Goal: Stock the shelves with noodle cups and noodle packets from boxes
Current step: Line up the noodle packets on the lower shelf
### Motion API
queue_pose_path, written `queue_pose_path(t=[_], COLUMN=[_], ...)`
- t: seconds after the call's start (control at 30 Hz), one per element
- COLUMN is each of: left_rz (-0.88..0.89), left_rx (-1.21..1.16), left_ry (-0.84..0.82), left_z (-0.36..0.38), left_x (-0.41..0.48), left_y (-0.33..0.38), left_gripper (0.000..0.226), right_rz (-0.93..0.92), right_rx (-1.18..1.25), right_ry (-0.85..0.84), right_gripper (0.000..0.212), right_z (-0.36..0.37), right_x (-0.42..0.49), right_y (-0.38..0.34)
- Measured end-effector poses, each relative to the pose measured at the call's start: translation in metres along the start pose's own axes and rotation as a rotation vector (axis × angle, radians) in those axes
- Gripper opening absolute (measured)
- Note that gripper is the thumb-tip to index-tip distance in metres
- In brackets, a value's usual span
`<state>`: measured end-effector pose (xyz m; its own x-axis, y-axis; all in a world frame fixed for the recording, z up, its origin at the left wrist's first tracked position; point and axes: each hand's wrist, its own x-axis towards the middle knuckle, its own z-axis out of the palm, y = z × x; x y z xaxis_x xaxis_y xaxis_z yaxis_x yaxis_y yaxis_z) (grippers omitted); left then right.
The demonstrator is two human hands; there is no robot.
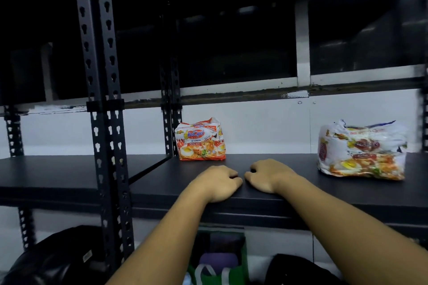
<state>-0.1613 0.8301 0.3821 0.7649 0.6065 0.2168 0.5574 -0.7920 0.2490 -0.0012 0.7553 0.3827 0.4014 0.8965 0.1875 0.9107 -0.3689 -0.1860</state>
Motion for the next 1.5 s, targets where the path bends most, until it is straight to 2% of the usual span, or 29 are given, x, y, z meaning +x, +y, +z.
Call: queue_pose_path(t=[0.3,0.43,0.5,0.6,0.77,0.93,1.1,1.17,1.23,1.33,1.37,1.43,1.5], left_rz=[0.057,0.117,0.133,0.125,0.151,0.221,0.214,0.215,0.218,0.215,0.216,0.223,0.229], left_rx=[-0.005,0.039,0.094,0.137,0.120,0.119,0.105,0.083,0.063,0.052,0.049,0.040,0.010], left_ry=[0.079,0.127,0.163,0.161,-0.079,-0.220,-0.260,-0.255,-0.269,-0.279,-0.274,-0.265,-0.238], left_z=[-0.004,-0.001,0.002,0.004,0.011,0.037,0.055,0.055,0.053,0.054,0.055,0.056,0.057], left_x=[-0.016,-0.023,-0.027,-0.030,-0.022,0.003,0.036,0.042,0.044,0.045,0.046,0.046,0.047], left_y=[0.000,0.000,0.000,0.002,0.056,0.142,0.165,0.163,0.161,0.159,0.159,0.157,0.154], left_gripper=[0.038,0.035,0.042,0.049,0.052,0.056,0.062,0.062,0.063,0.065,0.065,0.065,0.064], right_rz=[-0.174,-0.152,-0.101,-0.018,0.034,0.048,0.069,0.041,0.026,0.073,0.101,0.149,0.177], right_rx=[0.011,0.046,0.061,0.054,-0.029,-0.011,0.005,-0.030,-0.125,-0.144,-0.145,-0.153,-0.069], right_ry=[-0.182,-0.201,-0.192,-0.141,-0.001,0.027,0.010,0.103,0.301,0.638,0.688,0.644,0.522], right_gripper=[0.056,0.061,0.063,0.060,0.055,0.053,0.049,0.046,0.046,0.061,0.071,0.093,0.107], right_z=[-0.030,-0.042,-0.051,-0.056,-0.046,-0.041,-0.051,-0.057,-0.063,-0.069,-0.071,-0.072,-0.066], right_x=[-0.084,-0.116,-0.131,-0.151,-0.161,-0.159,-0.158,-0.156,-0.149,-0.133,-0.125,-0.108,-0.095], right_y=[0.046,0.085,0.104,0.128,0.133,0.142,0.162,0.174,0.183,0.191,0.194,0.199,0.201])
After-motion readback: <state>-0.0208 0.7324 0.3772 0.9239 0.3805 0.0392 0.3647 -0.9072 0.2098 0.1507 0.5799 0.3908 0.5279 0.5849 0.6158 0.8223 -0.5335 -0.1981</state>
